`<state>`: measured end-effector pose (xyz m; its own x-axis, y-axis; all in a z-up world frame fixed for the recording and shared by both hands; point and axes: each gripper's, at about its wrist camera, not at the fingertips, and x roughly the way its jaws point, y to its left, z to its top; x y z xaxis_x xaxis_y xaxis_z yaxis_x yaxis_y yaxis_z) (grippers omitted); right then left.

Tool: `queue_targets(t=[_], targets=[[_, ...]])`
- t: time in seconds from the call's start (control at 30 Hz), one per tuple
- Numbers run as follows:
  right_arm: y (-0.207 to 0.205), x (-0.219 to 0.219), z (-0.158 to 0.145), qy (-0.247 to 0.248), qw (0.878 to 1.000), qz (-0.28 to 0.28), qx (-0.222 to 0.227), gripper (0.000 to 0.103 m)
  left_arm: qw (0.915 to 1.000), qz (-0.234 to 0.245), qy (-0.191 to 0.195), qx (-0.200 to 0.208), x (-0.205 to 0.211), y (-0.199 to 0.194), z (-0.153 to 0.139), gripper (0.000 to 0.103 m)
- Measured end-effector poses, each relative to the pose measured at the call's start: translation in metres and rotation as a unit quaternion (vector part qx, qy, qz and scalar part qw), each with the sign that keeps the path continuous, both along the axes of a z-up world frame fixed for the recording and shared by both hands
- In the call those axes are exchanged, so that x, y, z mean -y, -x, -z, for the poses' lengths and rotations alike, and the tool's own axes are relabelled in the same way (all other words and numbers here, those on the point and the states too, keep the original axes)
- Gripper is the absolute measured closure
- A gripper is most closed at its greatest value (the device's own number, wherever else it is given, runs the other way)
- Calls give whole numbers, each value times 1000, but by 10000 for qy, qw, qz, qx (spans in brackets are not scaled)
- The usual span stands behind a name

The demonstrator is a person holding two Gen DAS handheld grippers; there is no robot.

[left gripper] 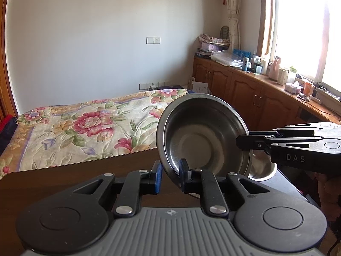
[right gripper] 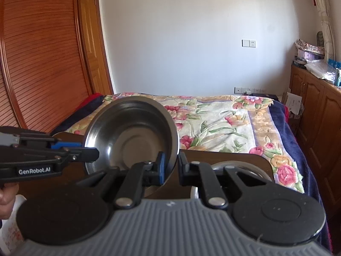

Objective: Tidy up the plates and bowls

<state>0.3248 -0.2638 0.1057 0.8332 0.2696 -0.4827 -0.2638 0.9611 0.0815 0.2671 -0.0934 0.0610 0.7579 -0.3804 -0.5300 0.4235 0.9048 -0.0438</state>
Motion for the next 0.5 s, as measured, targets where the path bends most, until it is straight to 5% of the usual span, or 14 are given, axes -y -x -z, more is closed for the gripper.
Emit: queue_targets(t=[0.5], targets=[[42,0,-15,138,9996,13,264,89,9996,182,94,208,-10,48,-18,85]])
